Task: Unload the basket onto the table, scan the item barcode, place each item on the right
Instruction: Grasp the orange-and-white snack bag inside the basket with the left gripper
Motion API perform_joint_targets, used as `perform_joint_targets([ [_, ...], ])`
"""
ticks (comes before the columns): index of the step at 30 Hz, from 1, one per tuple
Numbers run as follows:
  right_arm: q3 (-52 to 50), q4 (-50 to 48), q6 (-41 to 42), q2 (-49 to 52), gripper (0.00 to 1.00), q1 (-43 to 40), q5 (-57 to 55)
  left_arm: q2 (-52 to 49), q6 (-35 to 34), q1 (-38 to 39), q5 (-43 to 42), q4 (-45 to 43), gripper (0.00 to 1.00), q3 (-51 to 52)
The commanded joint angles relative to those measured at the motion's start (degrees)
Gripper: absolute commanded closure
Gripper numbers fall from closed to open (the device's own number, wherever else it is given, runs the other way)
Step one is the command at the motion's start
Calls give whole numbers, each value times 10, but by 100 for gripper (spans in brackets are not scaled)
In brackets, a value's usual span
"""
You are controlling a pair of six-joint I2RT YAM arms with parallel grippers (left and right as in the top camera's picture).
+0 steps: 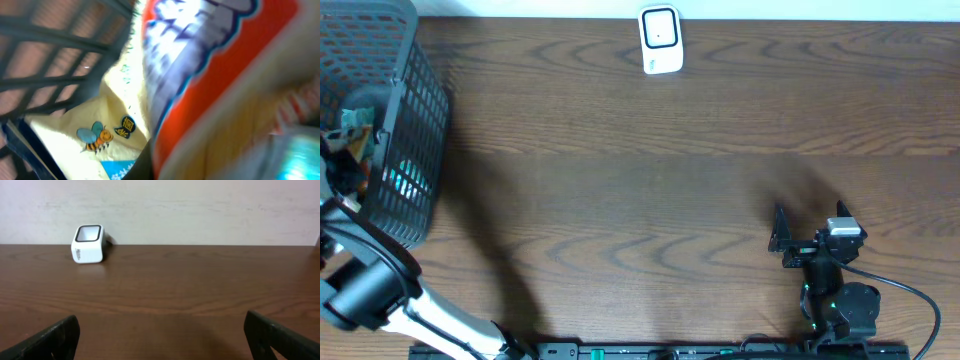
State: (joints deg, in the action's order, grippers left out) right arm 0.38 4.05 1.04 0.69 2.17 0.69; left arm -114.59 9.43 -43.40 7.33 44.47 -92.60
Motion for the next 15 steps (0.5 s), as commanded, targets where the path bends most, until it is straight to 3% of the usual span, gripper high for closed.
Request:
perform_joint_targets([
  [1, -1, 3, 6, -3, 1, 2, 3, 111, -150, 0, -9, -13, 93, -9],
  [7, -1, 3, 6, -4, 1, 2, 3, 255, -317, 0, -10, -34, 93, -9],
  [15, -1, 3, 6, -4, 1, 2, 3, 344, -385, 2, -86, -41, 93, -9],
])
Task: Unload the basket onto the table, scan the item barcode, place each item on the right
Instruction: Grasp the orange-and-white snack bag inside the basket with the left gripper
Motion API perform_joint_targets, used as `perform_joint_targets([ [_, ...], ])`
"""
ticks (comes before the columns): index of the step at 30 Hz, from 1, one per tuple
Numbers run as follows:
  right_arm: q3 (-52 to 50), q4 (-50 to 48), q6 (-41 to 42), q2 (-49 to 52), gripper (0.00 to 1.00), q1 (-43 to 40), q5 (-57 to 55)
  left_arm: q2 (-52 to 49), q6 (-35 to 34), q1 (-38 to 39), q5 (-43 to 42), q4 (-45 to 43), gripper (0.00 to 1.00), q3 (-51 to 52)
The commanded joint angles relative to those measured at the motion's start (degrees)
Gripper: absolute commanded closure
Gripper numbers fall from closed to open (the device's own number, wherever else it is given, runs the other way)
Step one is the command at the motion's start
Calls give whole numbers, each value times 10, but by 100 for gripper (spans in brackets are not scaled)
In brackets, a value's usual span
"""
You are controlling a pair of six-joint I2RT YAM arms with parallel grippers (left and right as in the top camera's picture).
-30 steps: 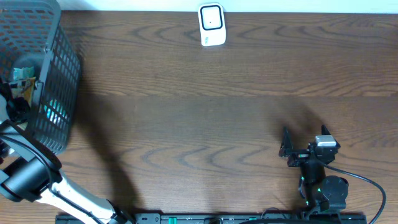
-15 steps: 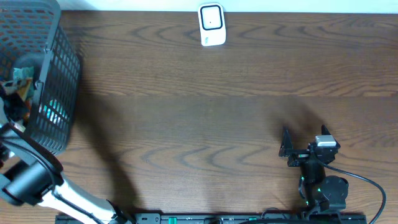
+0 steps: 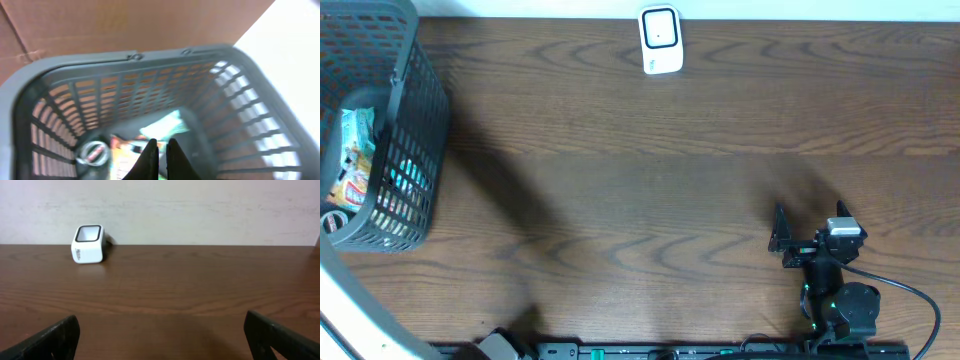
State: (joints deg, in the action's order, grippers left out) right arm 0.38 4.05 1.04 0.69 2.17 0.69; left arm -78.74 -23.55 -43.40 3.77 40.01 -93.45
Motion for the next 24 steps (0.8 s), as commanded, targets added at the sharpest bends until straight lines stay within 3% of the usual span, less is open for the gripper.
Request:
perform_joint_targets([
  [1, -1, 3, 6, -4, 1, 2, 3, -18, -55, 2, -57, 9, 91, 0],
  [4, -1, 3, 6, -4, 1, 2, 3, -39, -29, 2, -57, 28, 41, 3],
  [8, -1, 3, 6, -3, 1, 2, 3, -82, 40, 2, -57, 48, 3, 4],
  [12, -1, 3, 6, -4, 1, 2, 3, -138, 79, 2, -57, 53, 2, 4],
  [24, -1, 3, 6, -4, 1, 2, 3, -315, 86, 2, -59, 81, 2, 4],
])
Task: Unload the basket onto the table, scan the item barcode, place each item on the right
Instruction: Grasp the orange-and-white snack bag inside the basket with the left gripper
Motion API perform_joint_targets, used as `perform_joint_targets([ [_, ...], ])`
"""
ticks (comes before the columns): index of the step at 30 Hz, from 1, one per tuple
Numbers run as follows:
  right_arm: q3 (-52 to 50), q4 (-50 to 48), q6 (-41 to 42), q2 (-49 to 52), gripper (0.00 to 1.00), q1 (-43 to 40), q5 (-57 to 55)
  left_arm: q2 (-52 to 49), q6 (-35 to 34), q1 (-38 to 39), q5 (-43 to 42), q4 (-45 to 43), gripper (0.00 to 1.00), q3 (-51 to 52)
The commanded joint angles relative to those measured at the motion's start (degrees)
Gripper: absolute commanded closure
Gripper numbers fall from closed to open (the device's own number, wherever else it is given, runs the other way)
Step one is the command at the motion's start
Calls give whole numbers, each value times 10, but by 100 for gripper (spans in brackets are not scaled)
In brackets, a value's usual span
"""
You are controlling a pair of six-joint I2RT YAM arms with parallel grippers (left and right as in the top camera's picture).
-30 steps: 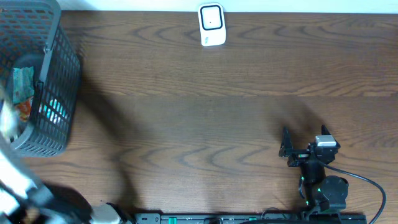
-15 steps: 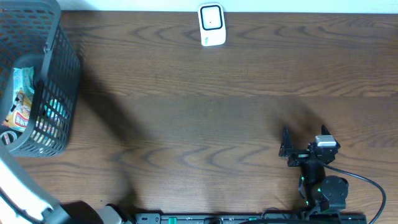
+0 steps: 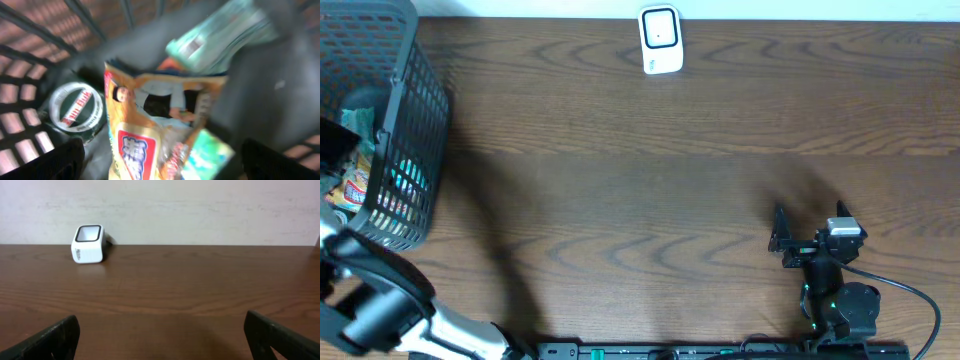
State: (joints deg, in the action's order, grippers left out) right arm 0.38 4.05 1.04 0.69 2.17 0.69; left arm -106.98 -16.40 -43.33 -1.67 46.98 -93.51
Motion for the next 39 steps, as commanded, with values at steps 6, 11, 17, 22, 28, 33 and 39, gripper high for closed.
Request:
perform_joint_targets([
  [6, -1, 3, 6, -4, 1, 2, 3, -94, 39, 2, -16, 37, 1, 5],
  [11, -1, 3, 6, -3, 1, 2, 3, -129, 87, 2, -26, 53, 14, 5],
  [17, -1, 3, 6, -4, 1, 2, 3, -137, 87, 2, -26, 57, 60, 5],
  [22, -1, 3, 6, -4, 1, 2, 3, -121, 87, 2, -26, 64, 92, 4],
  [28, -1, 3, 6, -4, 1, 2, 3, -46, 66, 2, -26, 69, 93, -11],
  [33, -1, 3, 6, -4, 1, 2, 3, 71, -26, 2, -26, 40, 92, -25],
  [39, -1, 3, 6, -4, 1, 2, 3, 209, -101, 2, -27, -36, 92, -25],
])
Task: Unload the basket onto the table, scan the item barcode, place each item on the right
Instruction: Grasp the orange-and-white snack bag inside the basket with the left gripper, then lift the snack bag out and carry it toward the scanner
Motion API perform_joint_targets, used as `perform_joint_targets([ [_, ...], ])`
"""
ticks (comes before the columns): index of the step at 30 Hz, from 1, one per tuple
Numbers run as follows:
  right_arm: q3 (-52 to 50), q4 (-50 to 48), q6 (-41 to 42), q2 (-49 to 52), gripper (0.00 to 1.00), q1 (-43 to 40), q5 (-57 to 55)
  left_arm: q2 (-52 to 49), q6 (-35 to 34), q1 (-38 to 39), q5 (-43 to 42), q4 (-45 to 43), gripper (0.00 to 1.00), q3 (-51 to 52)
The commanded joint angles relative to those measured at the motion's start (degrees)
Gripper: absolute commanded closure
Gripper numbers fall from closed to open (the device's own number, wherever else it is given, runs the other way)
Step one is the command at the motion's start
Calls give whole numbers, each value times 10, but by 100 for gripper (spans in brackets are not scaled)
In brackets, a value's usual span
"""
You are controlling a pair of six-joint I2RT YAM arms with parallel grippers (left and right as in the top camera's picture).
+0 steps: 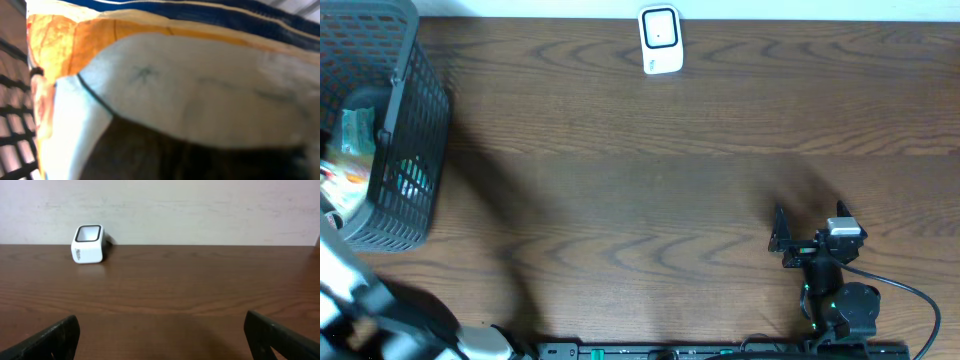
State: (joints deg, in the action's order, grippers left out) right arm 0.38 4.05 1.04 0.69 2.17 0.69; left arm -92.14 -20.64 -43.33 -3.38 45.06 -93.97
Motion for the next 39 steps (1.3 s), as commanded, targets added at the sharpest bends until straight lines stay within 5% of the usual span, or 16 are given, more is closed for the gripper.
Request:
perform_joint_targets([
  [1, -1, 3, 6, -4, 1, 2, 3, 76, -64, 2, -12, -24, 92, -20],
  [8, -1, 3, 6, -4, 1, 2, 3, 114, -173, 4, -32, -34, 93, -20],
  [23, -1, 3, 6, -4, 1, 2, 3, 166, -174, 12, -71, -165, 93, -21],
  [29, -1, 3, 6, -4, 1, 2, 3, 166, -173, 90, -142, -191, 93, -20],
  [35, -1, 3, 6, -4, 1, 2, 3, 151, 43, 261, -140, -163, 93, -20],
  [39, -1, 3, 6, -4, 1, 2, 3, 134, 95, 349, -90, -118, 93, -19],
])
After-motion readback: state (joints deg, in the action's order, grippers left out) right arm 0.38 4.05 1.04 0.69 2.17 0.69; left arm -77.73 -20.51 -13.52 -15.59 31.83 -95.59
